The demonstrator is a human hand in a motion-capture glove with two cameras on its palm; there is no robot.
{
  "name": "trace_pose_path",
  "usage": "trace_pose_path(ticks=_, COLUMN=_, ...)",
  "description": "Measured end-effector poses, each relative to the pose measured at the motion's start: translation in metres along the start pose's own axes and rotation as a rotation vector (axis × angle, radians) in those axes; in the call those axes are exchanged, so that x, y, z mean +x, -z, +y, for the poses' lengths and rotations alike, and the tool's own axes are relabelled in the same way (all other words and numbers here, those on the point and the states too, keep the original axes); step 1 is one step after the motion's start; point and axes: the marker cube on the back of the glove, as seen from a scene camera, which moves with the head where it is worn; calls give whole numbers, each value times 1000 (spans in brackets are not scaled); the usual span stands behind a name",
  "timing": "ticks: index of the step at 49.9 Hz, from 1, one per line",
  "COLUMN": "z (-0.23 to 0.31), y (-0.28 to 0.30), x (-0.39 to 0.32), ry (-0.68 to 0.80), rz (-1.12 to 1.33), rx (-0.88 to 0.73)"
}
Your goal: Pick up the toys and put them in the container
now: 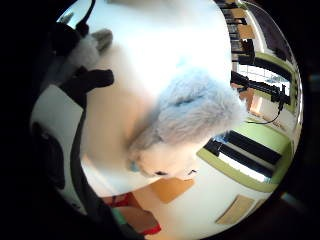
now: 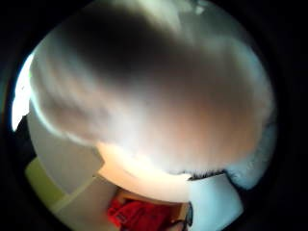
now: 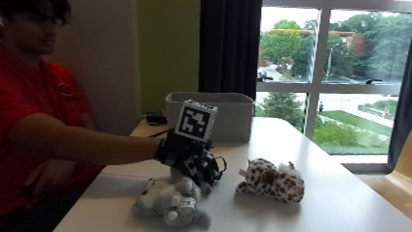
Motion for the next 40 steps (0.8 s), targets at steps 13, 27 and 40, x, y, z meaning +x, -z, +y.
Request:
trace_pose_path(ticks=13, z=-3, y=6, x=2, ry=-48, rz=-100, rx=290)
trace_pose_path(ticks=27, z=23, y=89, x=-24, ry=50, rz=-158, rx=403)
trace_pose_path(ticks=40, z=60, y=219, x=-161, ry=205, rz=-207, rx=550)
